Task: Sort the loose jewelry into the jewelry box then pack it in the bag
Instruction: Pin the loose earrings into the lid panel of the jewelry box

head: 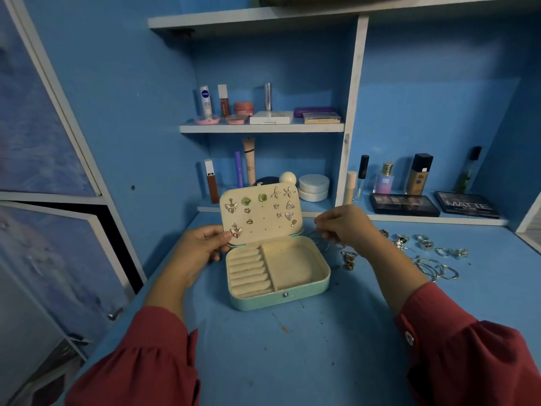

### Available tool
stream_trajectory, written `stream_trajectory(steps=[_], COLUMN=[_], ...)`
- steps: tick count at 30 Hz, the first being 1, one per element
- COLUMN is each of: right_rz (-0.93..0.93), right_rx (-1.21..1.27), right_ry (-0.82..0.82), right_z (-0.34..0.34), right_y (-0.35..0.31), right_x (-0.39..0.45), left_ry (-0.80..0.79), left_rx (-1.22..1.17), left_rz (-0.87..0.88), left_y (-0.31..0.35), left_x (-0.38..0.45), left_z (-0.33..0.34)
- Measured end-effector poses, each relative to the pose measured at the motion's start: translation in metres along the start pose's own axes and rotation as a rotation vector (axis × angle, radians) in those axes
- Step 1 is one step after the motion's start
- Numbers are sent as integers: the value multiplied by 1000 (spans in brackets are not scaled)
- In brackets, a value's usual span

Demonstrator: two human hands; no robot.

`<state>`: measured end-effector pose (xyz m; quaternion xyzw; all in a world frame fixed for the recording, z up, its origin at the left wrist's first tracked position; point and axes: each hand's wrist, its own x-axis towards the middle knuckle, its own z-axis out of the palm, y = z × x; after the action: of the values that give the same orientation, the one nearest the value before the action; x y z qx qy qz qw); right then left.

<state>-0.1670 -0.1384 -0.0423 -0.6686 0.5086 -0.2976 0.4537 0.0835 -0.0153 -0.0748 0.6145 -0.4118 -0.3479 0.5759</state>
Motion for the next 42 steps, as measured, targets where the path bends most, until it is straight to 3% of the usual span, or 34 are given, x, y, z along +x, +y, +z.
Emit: stream_trajectory(steps=[9, 27, 31, 35, 39, 42], right_rz=[-60, -136, -176, -200, -195, -236], right_rx=[-577, -821, -736, -466, -196, -214], right_ry=[-234, -229, -54, 107, 59, -18], right_z=[-27, -16, -10, -4, 12, 37], right_y=[-2, 7, 10, 6, -8, -21], right_x=[-22, -36, -35, -35, -39, -39], left_ry=[54, 33, 34, 27, 23, 16], left_rx=[-19, -55, -68, -53, -36, -26], left_rz=[3, 13, 16, 15, 14, 8], left_y=[-6, -5, -5, -5, -4, -4], left_x=[0, 5, 6, 8, 11, 12], left_z=[3, 2, 1, 0, -1, -1])
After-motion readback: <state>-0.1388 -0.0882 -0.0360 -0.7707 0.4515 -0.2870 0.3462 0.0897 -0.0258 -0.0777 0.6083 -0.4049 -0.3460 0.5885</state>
